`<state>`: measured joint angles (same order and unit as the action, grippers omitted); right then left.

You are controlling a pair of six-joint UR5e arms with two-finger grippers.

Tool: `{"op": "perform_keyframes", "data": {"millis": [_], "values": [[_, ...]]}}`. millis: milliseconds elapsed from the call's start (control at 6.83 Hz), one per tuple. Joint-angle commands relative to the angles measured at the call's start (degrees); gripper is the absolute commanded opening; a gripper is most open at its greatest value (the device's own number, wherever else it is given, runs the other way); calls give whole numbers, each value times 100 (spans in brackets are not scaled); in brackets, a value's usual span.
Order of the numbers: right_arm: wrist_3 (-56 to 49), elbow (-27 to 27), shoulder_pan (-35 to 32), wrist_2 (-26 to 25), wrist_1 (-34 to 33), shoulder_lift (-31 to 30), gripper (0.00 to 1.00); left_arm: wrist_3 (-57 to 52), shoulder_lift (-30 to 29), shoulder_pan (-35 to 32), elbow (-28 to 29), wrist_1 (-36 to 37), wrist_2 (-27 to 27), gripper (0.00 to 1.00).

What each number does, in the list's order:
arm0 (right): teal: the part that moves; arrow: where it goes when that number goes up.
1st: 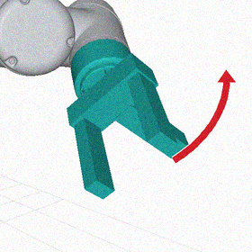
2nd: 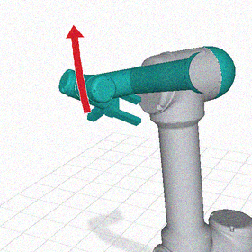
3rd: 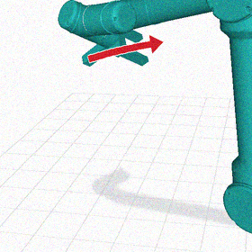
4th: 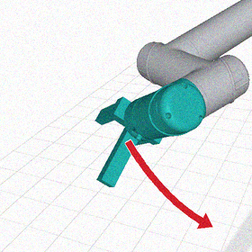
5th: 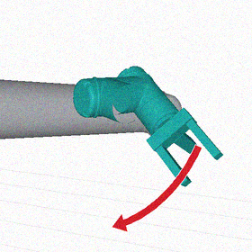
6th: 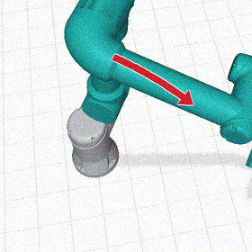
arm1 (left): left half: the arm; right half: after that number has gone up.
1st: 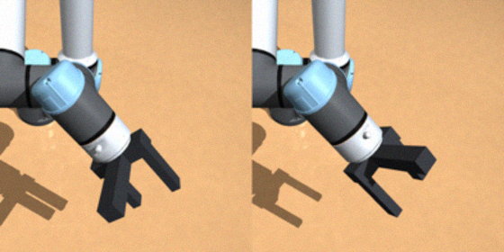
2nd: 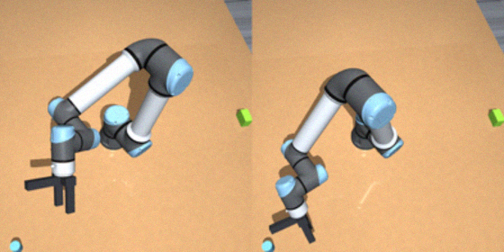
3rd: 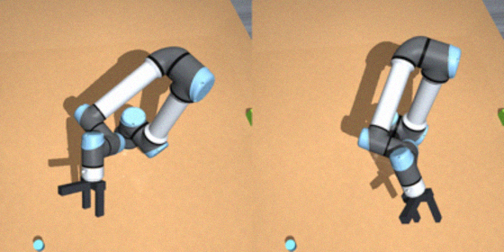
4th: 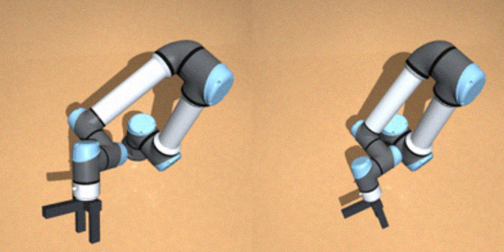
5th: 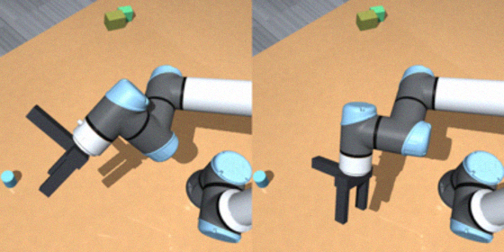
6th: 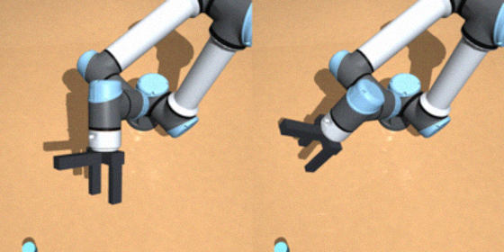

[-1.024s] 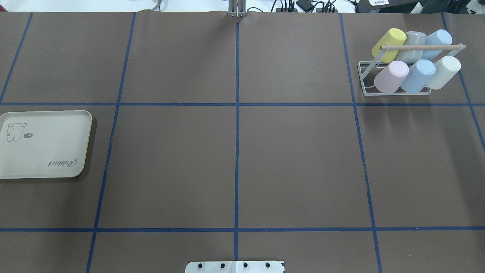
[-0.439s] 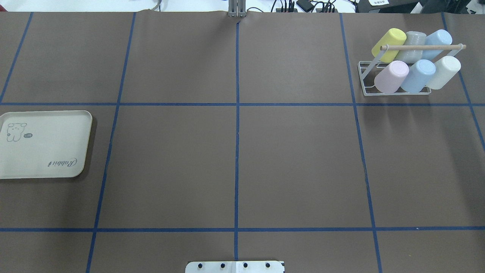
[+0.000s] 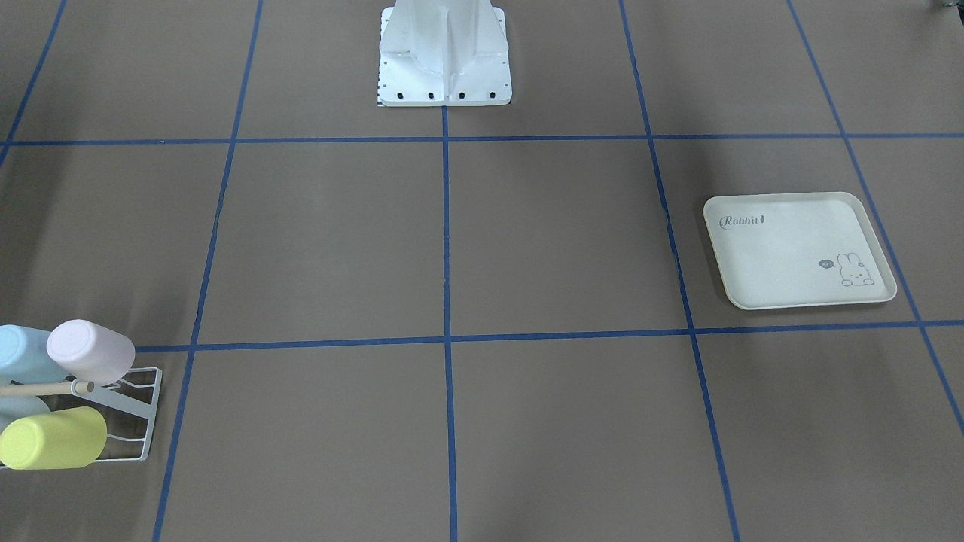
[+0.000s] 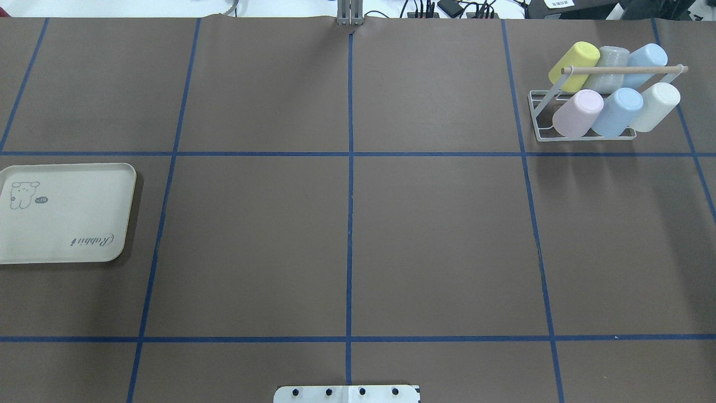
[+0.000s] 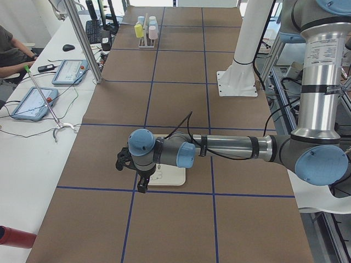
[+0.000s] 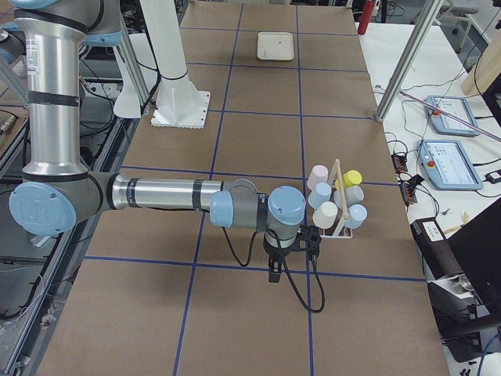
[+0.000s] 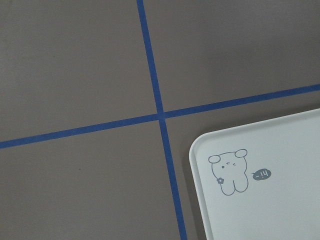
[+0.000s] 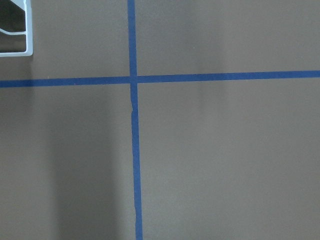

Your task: Transfer IKEA cup to right arm and place on rack

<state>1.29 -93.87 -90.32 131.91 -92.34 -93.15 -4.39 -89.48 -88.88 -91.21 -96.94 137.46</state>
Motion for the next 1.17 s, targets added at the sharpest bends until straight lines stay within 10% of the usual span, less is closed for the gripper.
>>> {"op": "perform_keyframes", "data": {"millis": [0,1024], "values": [[37,0,6,1,-29,-1,100,0,0,3,-2,0,0,100],[47,0,6,-16,-21,7,100,536,-8,3,-54,-26,9,100]]}}
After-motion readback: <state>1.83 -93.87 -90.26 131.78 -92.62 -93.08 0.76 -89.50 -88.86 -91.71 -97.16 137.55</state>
